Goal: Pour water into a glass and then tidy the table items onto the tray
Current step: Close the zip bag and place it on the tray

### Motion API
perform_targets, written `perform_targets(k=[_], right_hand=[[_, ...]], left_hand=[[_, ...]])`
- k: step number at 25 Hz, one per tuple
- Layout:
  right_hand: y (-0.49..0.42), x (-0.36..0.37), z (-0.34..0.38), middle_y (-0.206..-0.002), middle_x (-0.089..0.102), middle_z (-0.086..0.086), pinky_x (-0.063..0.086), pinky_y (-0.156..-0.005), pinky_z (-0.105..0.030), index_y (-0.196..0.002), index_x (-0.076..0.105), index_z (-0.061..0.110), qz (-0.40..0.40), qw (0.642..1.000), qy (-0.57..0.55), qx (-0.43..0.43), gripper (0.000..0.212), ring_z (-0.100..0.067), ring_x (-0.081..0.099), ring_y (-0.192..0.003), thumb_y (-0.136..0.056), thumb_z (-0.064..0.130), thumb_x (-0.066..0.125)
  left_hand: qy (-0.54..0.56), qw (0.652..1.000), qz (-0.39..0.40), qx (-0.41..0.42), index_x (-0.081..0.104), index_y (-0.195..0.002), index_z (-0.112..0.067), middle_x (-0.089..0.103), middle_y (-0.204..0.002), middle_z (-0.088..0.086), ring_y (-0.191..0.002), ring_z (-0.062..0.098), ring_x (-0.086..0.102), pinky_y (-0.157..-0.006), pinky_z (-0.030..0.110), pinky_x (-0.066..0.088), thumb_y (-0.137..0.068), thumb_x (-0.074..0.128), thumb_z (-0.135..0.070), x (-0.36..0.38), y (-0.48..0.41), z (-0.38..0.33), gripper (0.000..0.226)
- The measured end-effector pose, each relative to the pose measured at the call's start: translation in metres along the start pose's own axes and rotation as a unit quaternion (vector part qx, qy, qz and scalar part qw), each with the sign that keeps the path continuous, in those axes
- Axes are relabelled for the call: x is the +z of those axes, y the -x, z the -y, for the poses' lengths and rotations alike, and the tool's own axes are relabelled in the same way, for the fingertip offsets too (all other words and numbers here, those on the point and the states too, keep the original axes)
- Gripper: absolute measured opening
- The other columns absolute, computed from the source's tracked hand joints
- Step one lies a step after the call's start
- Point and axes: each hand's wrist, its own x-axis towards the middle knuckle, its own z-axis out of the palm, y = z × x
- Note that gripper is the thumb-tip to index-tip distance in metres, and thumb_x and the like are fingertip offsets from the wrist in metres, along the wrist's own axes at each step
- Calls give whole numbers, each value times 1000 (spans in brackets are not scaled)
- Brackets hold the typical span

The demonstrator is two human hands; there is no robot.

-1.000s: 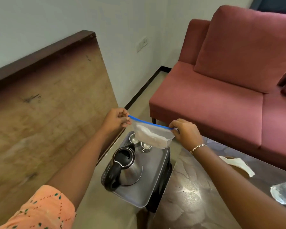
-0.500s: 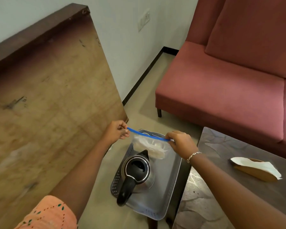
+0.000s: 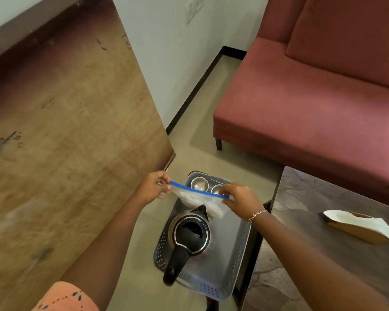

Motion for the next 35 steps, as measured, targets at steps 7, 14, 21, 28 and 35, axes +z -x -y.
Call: perform_targets(k=[7,14,21,28,35], right_hand=[[13,21,-37,-132,49,-6,42,-102,-38,-128,46,15,107,882,-436,140,68,-22,43,-127,-69,-11,68],[1,71,-38,-136,44,-10,36,-98,-29,-135,37,7,207,949,-171,163,64,-27,43,-124,-79,12,69],[-8,88,-37,-135,51,-11,36,-99,-28,-136,39,14,214,964,-109,118,50,-26,46,-123,-89,20,55],[-9,85,-37,-139,45,-11,37,-100,-31,-136,35,9,172,975,-68,124,55,-28,44,-126,-85,7,54],[33,60,-57,-155,11,-10,21,-114,-31,-145,14,14,-44,993,52,98,69,-28,14,-143,-87,9,50]], left_hand=[[-125,989,68,-39,54,-121,-6,59,-117,8,-109,20,54,-92,29,41,-72,70,4,31,-12,26,52],[-103,987,123,-20,55,-125,-11,59,-127,9,-115,21,55,-103,35,42,-61,76,-10,42,-34,50,67],[-356,928,105,11,50,-127,-3,57,-128,17,-118,30,53,-95,32,41,-89,55,-16,45,-39,57,41],[-322,946,20,33,43,-132,-4,49,-136,13,-125,26,47,-102,28,34,-84,60,-7,43,-27,76,51],[-308,923,-183,137,36,-137,1,41,-142,21,-136,35,31,-109,46,29,-90,21,-60,56,28,56,79]])
